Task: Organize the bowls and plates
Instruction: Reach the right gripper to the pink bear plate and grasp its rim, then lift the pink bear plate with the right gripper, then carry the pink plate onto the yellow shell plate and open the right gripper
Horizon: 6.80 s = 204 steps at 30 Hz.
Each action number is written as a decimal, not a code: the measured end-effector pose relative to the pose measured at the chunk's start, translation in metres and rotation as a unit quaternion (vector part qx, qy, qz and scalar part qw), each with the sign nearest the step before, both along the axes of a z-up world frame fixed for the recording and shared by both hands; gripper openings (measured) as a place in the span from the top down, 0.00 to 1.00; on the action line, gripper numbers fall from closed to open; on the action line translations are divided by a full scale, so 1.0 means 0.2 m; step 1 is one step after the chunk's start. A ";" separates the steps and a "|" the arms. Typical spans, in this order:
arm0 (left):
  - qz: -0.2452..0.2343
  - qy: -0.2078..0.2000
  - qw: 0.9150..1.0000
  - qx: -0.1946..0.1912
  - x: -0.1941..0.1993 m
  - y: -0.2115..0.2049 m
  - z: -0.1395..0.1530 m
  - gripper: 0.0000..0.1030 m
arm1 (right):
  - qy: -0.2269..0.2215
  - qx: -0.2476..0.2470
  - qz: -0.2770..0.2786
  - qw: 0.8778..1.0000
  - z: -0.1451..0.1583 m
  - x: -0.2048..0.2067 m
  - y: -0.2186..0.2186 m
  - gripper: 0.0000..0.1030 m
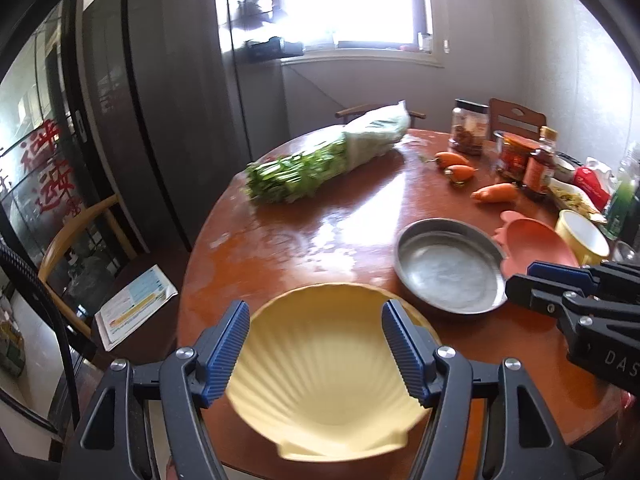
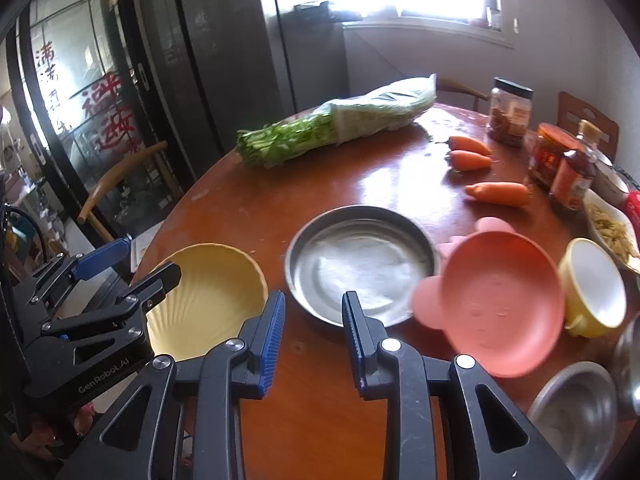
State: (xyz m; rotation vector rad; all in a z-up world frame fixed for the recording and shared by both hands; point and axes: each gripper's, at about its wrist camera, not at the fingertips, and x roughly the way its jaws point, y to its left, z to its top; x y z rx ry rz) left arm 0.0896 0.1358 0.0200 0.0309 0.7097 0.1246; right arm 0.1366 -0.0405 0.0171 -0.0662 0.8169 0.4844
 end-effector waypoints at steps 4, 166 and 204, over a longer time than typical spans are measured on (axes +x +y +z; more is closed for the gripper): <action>-0.013 0.001 1.000 -0.002 0.00 -0.13 0.03 0.33 | 0.000 0.002 -0.017 1.000 0.03 -0.01 -0.15 0.69; 0.015 0.058 0.989 -0.138 -0.27 0.27 -0.05 0.62 | 0.072 -0.044 0.125 0.989 -0.05 0.24 0.42 0.86; 0.046 0.069 0.992 -0.094 -0.15 0.32 -0.21 0.62 | 0.063 -0.060 0.112 0.990 -0.20 0.18 0.42 0.86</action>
